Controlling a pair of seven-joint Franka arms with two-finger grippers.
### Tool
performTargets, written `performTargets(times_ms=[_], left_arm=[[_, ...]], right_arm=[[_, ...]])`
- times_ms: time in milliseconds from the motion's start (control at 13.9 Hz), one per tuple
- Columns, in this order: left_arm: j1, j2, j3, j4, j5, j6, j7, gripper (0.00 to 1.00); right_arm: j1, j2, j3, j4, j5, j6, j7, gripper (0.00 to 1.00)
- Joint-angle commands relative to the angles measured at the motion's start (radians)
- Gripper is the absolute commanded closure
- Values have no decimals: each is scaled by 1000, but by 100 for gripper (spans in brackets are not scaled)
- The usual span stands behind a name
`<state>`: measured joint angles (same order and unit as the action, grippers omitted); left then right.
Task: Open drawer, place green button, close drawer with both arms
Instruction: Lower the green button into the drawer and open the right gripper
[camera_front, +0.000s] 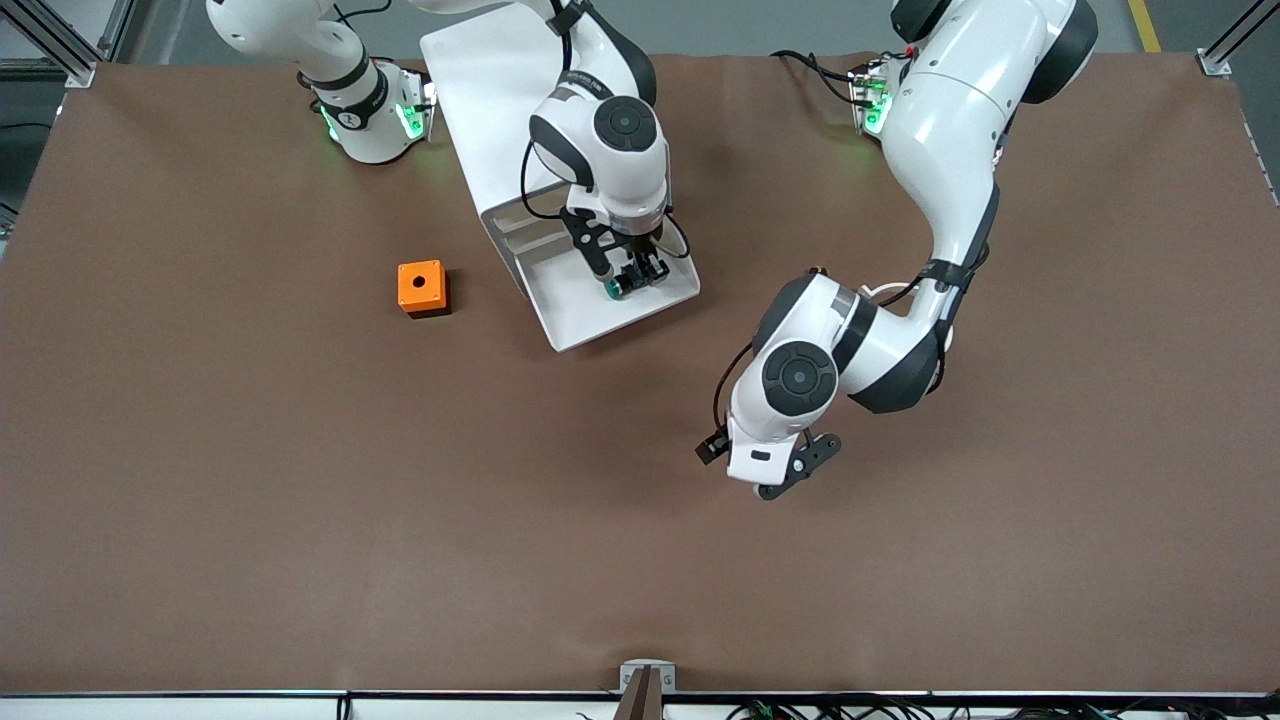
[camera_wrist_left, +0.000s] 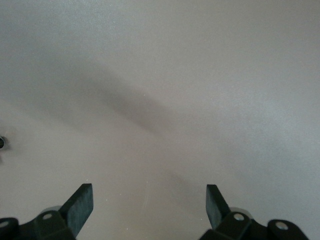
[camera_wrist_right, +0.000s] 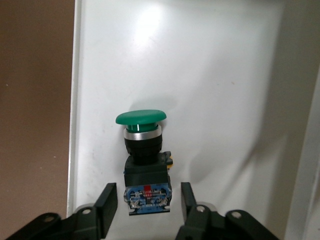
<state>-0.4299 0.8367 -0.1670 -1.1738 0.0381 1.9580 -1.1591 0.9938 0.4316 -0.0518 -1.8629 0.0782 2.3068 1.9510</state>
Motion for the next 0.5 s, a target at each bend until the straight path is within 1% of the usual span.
performTargets(times_ms=[0, 287, 431], left_arm=[[5, -24, -6, -21, 25, -11, -11, 1], [5, -24, -6, -21, 25, -10, -10, 1], [5, -24, -6, -21, 25, -11, -10, 1]], right_arm=[[19, 22, -10, 27, 9, -4, 11, 0], [14, 22, -10, 31, -11, -6, -24, 0], [5, 22, -11, 34, -12, -7, -108, 0]])
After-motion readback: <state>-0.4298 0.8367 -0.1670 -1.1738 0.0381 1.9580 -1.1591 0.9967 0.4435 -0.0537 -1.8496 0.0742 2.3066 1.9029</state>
